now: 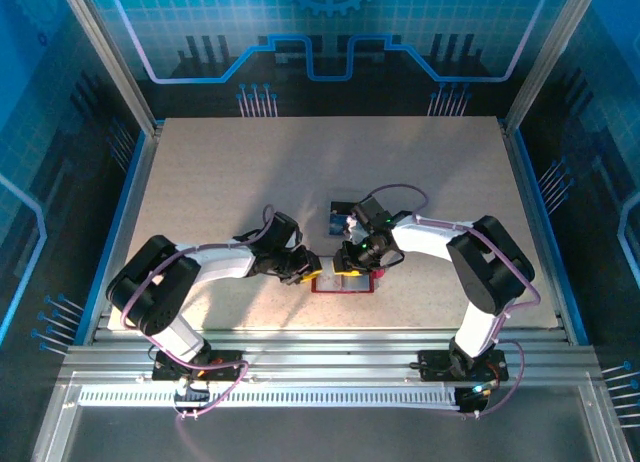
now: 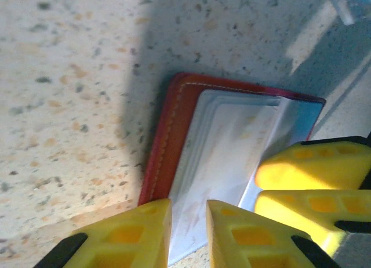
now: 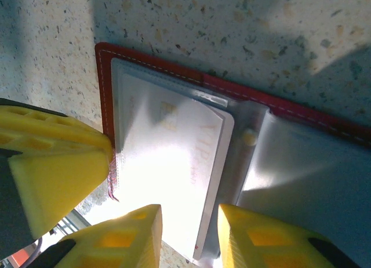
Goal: Take the credit cards out of the card holder
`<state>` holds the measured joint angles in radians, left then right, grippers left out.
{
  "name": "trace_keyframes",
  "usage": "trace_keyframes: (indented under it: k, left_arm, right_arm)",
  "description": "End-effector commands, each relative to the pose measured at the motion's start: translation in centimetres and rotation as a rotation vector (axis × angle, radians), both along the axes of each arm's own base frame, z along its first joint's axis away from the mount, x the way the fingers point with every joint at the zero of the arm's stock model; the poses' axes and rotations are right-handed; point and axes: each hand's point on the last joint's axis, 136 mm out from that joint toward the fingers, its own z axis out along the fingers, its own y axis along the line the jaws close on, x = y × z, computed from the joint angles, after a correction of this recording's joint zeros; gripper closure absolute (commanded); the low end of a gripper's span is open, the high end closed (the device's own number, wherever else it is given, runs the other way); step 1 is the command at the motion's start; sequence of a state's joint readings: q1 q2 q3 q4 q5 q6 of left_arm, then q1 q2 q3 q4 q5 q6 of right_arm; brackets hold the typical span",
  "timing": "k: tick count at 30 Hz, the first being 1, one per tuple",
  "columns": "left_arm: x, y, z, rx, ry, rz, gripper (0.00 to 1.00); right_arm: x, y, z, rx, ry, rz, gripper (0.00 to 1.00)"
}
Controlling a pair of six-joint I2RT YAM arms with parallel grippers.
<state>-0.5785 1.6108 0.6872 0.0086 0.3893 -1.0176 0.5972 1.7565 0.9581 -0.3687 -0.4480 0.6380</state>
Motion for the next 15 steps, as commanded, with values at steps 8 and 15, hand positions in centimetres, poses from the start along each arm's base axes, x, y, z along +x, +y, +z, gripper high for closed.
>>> trace_keyframes:
  k: [8, 15]
  left_arm:
    - [-0.7, 0.8, -1.6, 0.038, 0.037, -0.004, 0.85]
    - [-0.9, 1.0, -1.9, 0.046, 0.044, -0.006, 0.86]
  right_arm:
    - [0.0, 1.4, 1.2, 0.061, -0.002, 0.001, 0.68]
    - [-0.1, 1.5, 0.7, 0.061, 0.011, 0.001, 0.68]
